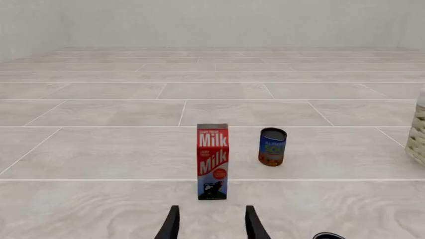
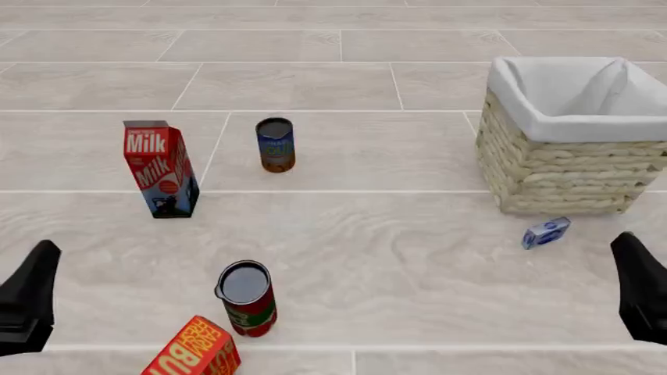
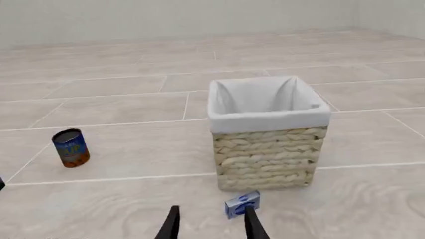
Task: Pick the cream cheese and place it in the basket.
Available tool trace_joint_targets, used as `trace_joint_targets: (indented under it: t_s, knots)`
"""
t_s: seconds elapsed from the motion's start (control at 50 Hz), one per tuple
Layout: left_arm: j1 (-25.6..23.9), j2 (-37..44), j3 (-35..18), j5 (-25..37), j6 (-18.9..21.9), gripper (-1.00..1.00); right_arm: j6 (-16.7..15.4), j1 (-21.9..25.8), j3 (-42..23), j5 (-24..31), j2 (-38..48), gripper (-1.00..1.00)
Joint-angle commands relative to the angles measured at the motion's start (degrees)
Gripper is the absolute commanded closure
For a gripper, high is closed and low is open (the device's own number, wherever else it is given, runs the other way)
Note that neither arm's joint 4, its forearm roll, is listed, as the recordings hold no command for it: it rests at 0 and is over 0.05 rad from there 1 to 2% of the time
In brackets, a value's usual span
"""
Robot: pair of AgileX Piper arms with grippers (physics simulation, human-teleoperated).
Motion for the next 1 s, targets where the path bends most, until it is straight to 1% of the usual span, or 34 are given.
trace_joint_targets:
  t_s: [0.02,0.08,0.1,0.16,0.2,0.24,0.26,0.32,0.36,0.4,0.5,0.52,0.6,0.62,0.66,0.68,0.72,0.74,0.8,0.86,0.88,0.94,0.96,1.0]
  knots:
    - [0.0,0.3,-0.2,-0.1,0.0,-1.0,0.4,0.9,2.7,-2.0,-2.7,-1.0]
    - [0.0,0.3,-0.2,-0.1,0.0,-1.0,0.3,1.1,2.5,-1.0,-3.2,-1.0]
    - [0.0,0.3,-0.2,-0.1,0.0,-1.0,1.6,0.5,2.2,-0.7,-3.2,-1.0]
    - [0.0,0.3,-0.2,-0.1,0.0,-1.0,-0.9,0.6,1.2,-0.1,-3.0,-1.0]
    - [0.0,0.3,-0.2,-0.1,0.0,-1.0,-0.3,0.5,-0.2,1.3,-2.9,-1.0]
    - [0.0,0.3,-0.2,-0.1,0.0,-1.0,-0.4,0.2,-1.1,2.2,-2.9,-1.0]
    - [0.0,0.3,-0.2,-0.1,0.0,-1.0,-0.9,0.3,-3.3,4.2,-2.9,-1.0]
    - [0.0,0.3,-0.2,-0.1,0.0,-1.0,-0.5,0.5,-5.2,5.6,-2.3,-1.0]
    - [0.0,0.3,-0.2,-0.1,0.0,-1.0,-2.0,0.4,-6.7,6.3,-0.8,-1.0]
    - [0.0,0.3,-0.2,-0.1,0.0,-1.0,-1.6,0.2,-8.3,7.6,-0.3,-1.0]
    - [0.0,0.3,-0.2,-0.1,0.0,-1.0,-0.4,-0.1,-9.8,7.0,4.1,-1.0]
    - [0.0,0.3,-0.2,-0.1,0.0,-1.0,-0.9,-0.1,-10.1,6.8,4.6,-1.0]
    - [0.0,0.3,-0.2,-0.1,0.0,-1.0,-0.5,-0.4,-11.6,6.6,7.3,-1.0]
    - [0.0,0.3,-0.2,-0.1,0.0,-1.0,0.9,-0.9,-12.6,6.3,9.2,-1.0]
    - [0.0,0.3,-0.2,-0.1,0.0,-1.0,0.7,-0.9,-13.2,6.5,9.5,-1.0]
    - [0.0,0.3,-0.2,-0.1,0.0,-1.0,0.0,-1.3,-13.3,5.9,11.1,-1.0]
    - [0.0,0.3,-0.2,-0.1,0.0,-1.0,-1.5,-1.7,-13.1,4.3,14.5,-1.0]
    - [0.0,0.3,-0.2,-0.1,0.0,-1.0,-1.6,-1.2,-13.3,4.4,14.3,-1.0]
    - [0.0,0.3,-0.2,-0.1,0.0,-1.0,-0.3,-1.9,-13.2,3.8,17.4,-1.0]
    - [0.0,0.3,-0.2,-0.1,0.0,-1.0,-0.3,-1.8,-13.0,4.1,19.0,-1.0]
    - [0.0,0.3,-0.2,-0.1,0.0,-1.0,0.9,-1.3,-12.7,3.9,19.3,-1.0]
    - [0.0,0.3,-0.2,-0.1,0.0,-1.0,1.5,-1.7,-12.0,3.2,20.6,-1.0]
    - [0.0,0.3,-0.2,-0.1,0.0,-1.0,1.0,-1.7,-11.8,2.9,21.2,-1.0]
    - [0.0,0.3,-0.2,-0.1,0.0,-1.0,1.3,-1.7,-11.1,1.7,23.2,-1.0]
